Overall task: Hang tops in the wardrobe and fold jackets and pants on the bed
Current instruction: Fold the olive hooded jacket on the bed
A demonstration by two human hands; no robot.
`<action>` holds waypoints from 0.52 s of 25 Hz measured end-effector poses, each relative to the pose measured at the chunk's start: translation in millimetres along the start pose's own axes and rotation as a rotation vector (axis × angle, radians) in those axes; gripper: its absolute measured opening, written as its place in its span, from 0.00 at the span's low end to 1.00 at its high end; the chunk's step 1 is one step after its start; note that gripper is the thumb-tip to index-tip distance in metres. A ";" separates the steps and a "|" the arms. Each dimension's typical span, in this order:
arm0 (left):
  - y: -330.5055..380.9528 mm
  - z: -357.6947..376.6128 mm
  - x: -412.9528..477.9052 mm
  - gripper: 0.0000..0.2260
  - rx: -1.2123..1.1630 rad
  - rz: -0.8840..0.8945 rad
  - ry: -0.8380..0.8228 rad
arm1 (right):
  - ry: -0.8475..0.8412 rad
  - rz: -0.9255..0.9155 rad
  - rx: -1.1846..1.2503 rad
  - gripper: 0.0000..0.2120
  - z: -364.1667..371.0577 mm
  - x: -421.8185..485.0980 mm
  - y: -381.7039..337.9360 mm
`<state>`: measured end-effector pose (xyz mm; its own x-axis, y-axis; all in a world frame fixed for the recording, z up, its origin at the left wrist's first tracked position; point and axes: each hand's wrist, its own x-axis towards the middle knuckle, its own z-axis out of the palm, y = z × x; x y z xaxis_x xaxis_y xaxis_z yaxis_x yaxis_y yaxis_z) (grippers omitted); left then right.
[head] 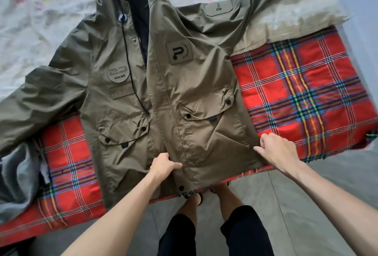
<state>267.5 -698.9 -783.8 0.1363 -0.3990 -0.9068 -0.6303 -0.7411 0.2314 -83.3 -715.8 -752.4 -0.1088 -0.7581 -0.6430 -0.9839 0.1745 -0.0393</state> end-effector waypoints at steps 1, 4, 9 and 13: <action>8.6 -9.8 -3.2 0.13 -0.129 0.027 0.003 | 0.048 -0.031 0.063 0.12 -15.5 5.8 -3.6; 61.1 -60.4 3.5 0.11 -0.588 0.139 0.112 | 0.162 -0.200 0.290 0.05 -72.7 53.8 -29.2; 179.0 -175.2 71.2 0.20 -0.959 0.172 0.053 | 0.388 -0.514 0.372 0.04 -157.9 185.1 -117.3; 251.5 -235.3 101.2 0.27 -0.876 0.074 -0.121 | 0.507 -0.573 0.341 0.15 -214.7 281.9 -184.0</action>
<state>302.6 -1052.6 -734.5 0.0053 -0.4388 -0.8986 0.1840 -0.8828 0.4322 36.6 -1096.5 -762.2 0.2640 -0.9639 -0.0348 -0.8183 -0.2048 -0.5370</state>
